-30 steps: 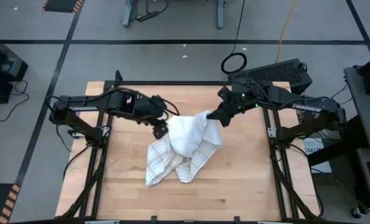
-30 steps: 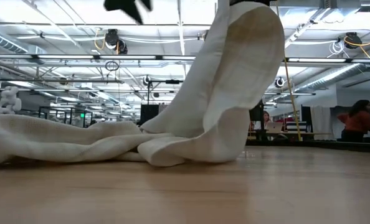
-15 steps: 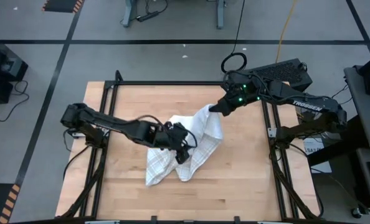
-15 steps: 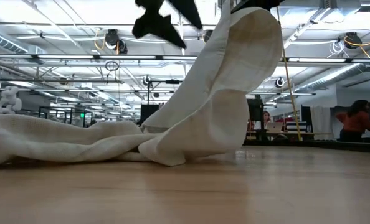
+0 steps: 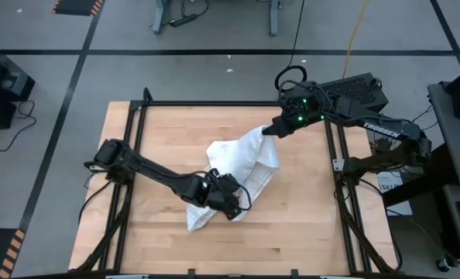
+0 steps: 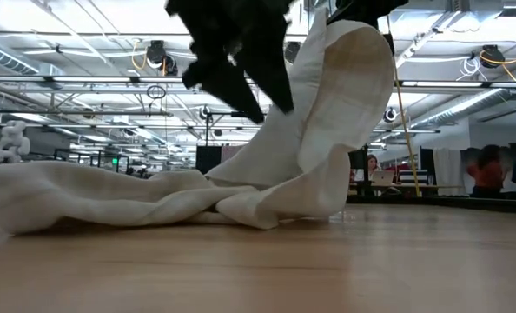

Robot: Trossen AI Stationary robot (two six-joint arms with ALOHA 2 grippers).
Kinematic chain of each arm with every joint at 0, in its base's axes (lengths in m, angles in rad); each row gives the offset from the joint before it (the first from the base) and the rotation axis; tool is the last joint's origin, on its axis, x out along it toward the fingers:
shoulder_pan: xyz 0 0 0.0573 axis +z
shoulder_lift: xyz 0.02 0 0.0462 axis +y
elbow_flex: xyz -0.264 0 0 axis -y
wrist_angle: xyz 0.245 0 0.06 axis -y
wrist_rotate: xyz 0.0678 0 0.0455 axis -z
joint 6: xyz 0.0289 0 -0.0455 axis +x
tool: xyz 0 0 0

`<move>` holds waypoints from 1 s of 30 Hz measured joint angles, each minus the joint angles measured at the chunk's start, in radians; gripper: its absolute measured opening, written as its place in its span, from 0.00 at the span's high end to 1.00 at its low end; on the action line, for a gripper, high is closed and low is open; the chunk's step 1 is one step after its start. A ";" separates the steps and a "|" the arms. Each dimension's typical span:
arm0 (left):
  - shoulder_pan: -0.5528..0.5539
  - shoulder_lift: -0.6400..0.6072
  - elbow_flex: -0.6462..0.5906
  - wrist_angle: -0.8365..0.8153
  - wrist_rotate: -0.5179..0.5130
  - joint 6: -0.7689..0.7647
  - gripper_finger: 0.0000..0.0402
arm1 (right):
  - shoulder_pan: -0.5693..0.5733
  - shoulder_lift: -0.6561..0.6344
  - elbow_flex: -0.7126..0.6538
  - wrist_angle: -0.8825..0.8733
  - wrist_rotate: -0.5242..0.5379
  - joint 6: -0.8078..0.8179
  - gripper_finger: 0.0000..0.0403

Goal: Roll towel
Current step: Roll the towel

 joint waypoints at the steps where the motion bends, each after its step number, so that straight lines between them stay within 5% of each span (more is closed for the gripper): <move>1: 0.006 0.014 0.000 0.029 -0.001 0.014 0.37 | -0.003 0.000 0.000 0.000 -0.001 -0.003 1.00; 7: 0.046 0.061 0.000 0.087 -0.053 0.007 0.51 | -0.023 0.000 0.000 0.002 -0.048 -0.021 1.00; 15: 0.095 0.014 0.000 0.081 -0.084 0.080 0.97 | -0.024 -0.018 0.000 0.000 -0.084 -0.029 1.00; 25: 0.103 -0.213 0.002 0.005 -0.086 0.213 0.99 | -0.024 -0.079 0.000 -0.017 -0.087 -0.074 0.99; 30: 0.134 -0.256 0.002 0.022 -0.006 0.234 0.97 | -0.021 -0.078 0.000 0.040 -0.046 0.033 0.99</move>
